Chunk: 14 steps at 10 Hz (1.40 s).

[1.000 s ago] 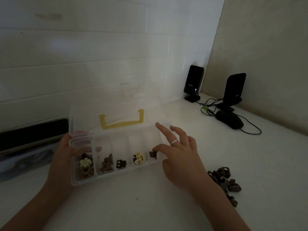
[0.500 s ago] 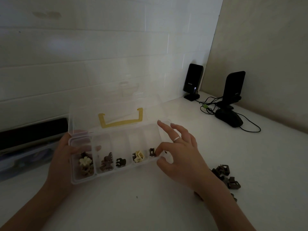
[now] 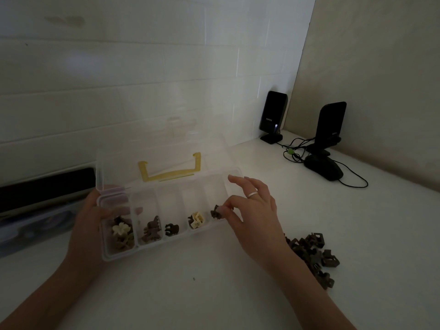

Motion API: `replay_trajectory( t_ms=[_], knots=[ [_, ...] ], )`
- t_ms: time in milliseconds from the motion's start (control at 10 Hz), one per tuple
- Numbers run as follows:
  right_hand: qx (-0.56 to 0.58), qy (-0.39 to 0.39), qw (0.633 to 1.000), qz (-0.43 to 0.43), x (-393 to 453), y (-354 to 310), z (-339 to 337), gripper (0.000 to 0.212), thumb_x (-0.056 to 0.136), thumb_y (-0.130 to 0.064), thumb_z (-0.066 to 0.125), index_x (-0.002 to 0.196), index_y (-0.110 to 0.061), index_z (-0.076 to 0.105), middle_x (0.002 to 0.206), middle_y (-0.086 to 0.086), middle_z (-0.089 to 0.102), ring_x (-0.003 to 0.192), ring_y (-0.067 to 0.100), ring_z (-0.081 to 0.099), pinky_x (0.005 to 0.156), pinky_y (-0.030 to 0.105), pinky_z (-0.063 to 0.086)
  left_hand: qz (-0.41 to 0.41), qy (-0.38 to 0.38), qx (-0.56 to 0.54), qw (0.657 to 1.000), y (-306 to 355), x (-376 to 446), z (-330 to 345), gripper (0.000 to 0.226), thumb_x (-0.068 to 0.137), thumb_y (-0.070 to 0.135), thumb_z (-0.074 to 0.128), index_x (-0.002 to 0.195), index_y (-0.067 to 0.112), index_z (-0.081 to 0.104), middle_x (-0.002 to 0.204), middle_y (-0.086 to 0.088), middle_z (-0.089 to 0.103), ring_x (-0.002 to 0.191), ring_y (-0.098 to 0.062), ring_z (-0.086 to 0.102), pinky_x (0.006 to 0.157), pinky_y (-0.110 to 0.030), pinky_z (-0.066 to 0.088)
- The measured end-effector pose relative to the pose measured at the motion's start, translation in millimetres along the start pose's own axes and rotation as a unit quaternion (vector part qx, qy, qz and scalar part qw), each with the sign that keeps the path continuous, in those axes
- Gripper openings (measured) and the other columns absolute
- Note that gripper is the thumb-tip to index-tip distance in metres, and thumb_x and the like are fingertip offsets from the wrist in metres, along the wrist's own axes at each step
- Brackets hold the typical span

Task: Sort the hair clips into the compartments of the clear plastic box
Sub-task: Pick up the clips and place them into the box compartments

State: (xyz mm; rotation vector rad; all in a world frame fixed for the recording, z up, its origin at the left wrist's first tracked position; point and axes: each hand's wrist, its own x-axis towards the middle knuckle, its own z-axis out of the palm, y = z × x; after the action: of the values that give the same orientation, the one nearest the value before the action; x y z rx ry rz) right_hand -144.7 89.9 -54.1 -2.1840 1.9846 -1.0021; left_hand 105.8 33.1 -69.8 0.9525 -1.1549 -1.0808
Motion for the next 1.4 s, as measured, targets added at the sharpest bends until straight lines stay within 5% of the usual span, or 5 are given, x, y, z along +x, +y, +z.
replay_trajectory(
  t_ms=[300,700,900,1100,1400],
  knots=[
    [0.138,0.129,0.972,0.139,7,26,-39,0.044,0.095,-0.046,0.026,0.072,-0.025,0.057,0.070,-0.010,0.064,0.064,0.004,0.060,0.059,0.025,0.048,-0.004,-0.005,0.022,1.000,1,0,0,0.032,0.085,-0.004,0.039,0.092,0.020,0.059,0.072,0.013,0.071,0.066,-0.004,0.068,0.055,-0.021,0.057],
    [0.013,-0.299,0.938,0.172,0,53,-60,0.034,0.067,-0.056,0.072,0.088,-0.035,0.055,0.089,-0.013,0.060,0.079,0.002,0.055,0.067,0.022,0.044,0.001,-0.005,0.023,1.000,6,-4,4,0.033,0.082,-0.011,0.044,0.104,0.009,0.057,0.077,0.010,0.072,0.074,-0.011,0.067,0.054,-0.017,0.055],
    [0.009,-0.297,0.950,0.099,-1,44,-54,0.013,0.078,-0.033,0.070,0.085,-0.030,0.060,0.088,-0.013,0.060,0.072,0.003,0.048,0.063,0.020,0.040,0.018,-0.021,0.025,0.999,7,-1,3,0.038,0.070,-0.007,0.055,0.108,0.001,0.058,0.084,0.004,0.072,0.074,-0.008,0.068,0.057,-0.019,0.056],
    [0.282,-0.225,0.933,0.014,4,31,-66,0.006,0.083,-0.013,0.067,0.085,-0.019,0.065,0.083,-0.002,0.072,0.069,0.010,0.062,0.065,0.019,0.049,-0.039,0.000,0.004,0.999,4,-1,4,0.036,0.090,-0.005,0.033,0.093,0.025,0.053,0.065,0.019,0.070,0.060,0.002,0.066,0.050,-0.015,0.053],
    [0.342,-0.145,0.926,0.066,9,30,-50,0.018,0.090,-0.005,0.057,0.088,-0.020,0.067,0.085,-0.001,0.075,0.068,0.005,0.063,0.059,0.013,0.046,0.026,-0.017,0.042,0.999,9,-5,7,0.038,0.082,-0.014,0.039,0.093,0.019,0.056,0.071,0.020,0.070,0.067,0.002,0.067,0.053,-0.013,0.052]
  ],
)
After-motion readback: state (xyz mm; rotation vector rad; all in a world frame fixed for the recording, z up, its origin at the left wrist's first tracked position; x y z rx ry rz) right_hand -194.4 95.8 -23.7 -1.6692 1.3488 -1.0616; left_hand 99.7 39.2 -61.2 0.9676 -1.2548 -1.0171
